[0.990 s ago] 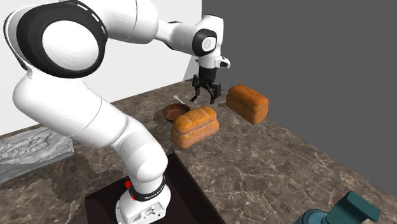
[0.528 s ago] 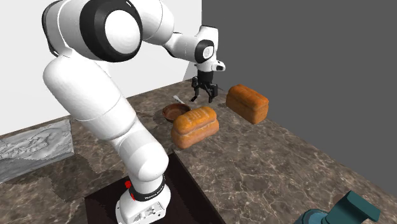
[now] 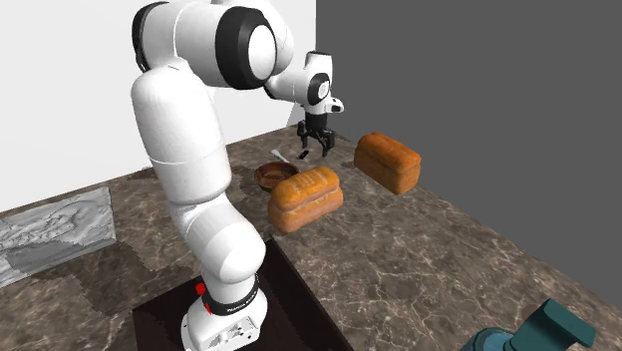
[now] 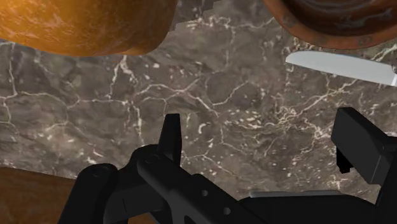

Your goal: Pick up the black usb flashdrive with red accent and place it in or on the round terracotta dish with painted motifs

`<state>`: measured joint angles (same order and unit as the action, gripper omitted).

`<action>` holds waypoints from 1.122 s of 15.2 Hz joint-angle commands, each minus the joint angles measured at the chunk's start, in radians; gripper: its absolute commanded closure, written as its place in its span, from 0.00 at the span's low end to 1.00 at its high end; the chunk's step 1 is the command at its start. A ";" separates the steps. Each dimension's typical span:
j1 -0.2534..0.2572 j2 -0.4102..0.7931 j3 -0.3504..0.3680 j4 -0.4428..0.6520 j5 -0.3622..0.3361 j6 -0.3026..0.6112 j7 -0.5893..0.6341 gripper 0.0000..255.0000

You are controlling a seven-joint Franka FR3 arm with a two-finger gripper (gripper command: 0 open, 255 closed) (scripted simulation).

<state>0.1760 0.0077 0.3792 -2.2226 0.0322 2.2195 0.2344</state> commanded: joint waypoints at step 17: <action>0.229 0.585 -0.010 0.522 -0.288 0.105 0.208 0.00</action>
<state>0.3965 0.5743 0.3727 -1.7188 -0.2490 2.3228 0.4380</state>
